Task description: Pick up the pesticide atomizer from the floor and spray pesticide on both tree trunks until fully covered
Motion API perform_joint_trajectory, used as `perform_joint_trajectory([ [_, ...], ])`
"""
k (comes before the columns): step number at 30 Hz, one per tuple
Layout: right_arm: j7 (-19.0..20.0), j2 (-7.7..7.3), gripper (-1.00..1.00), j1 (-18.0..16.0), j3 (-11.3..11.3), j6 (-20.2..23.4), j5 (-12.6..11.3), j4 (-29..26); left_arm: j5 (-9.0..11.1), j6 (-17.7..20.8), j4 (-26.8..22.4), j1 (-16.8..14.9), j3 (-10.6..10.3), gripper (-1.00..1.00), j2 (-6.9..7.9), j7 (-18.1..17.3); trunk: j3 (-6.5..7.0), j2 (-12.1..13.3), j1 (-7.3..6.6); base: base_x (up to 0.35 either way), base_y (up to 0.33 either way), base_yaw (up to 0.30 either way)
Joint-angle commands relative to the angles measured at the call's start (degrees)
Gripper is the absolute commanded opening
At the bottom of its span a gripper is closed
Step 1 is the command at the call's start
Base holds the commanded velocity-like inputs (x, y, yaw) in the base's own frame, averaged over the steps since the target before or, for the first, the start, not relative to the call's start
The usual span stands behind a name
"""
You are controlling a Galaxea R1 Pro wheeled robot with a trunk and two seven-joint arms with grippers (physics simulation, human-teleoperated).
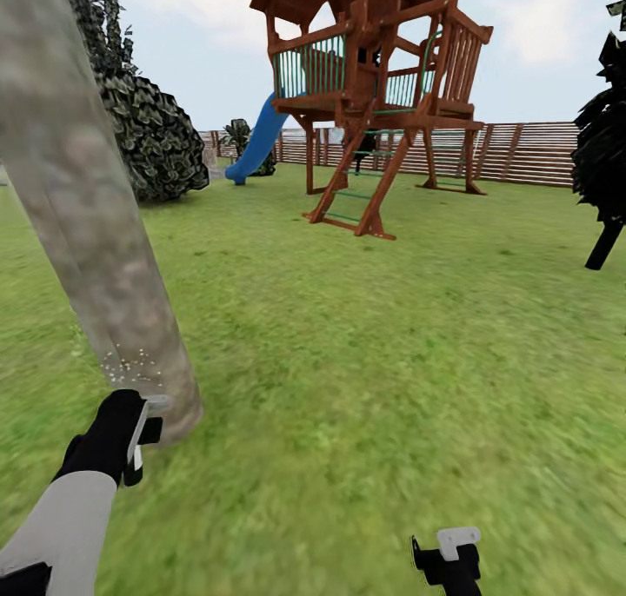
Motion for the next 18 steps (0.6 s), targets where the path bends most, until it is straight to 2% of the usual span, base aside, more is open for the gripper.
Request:
perform_joint_trajectory([
  [1,-0.36,-0.01,1.0,-0.05,-0.26,-0.14,0.61,0.1,0.1,0.24,-0.08,-0.06,0.11,-1.0,-0.01,0.11,-0.05,-0.02,0.0,0.088,-0.272,0.0],
  [3,-0.36,-0.01,1.0,-0.05,-0.26,-0.14,0.61,0.1,0.06,0.24,-0.42,-0.08,0.48,-1.0,0.86,0.13,-0.05,-0.02,0.0,0.105,-0.272,0.0],
  [5,-0.36,-0.01,1.0,-0.05,-0.26,-0.14,0.61,0.1,0.05,0.28,-0.57,-0.08,0.5,-1.0,2.93,0.09,-0.05,-0.02,0.0,0.12,-0.272,0.0],
  [7,-0.36,-0.01,1.0,-0.05,-0.26,-0.14,0.61,0.1,0.09,0.26,-0.32,-0.07,0.44,-1.0,3.89,0.03,-0.05,-0.02,0.0,0.124,-0.272,0.0],
  [10,-0.36,-0.01,1.0,-0.03,-0.26,-0.14,0.53,0.06,0.4,0.2,-0.07,0.0,0.25,-1.0,2.44,0.14,-0.05,-0.02,0.0,0.125,-0.272,0.234],
  [12,-0.36,-0.01,1.0,-0.04,-0.26,-0.14,0.54,0.08,0.41,0.16,-0.17,-0.02,0.27,-1.0,2.06,0.1,-0.05,-0.02,0.0,0.125,-0.272,0.275],
  [18,-0.36,-0.01,1.0,-0.05,-0.26,-0.14,0.61,0.1,0.21,0.16,-0.78,-0.01,0.71,-1.0,3.01,0.15,-0.05,-0.02,0.0,0.125,-0.272,0.278],
])
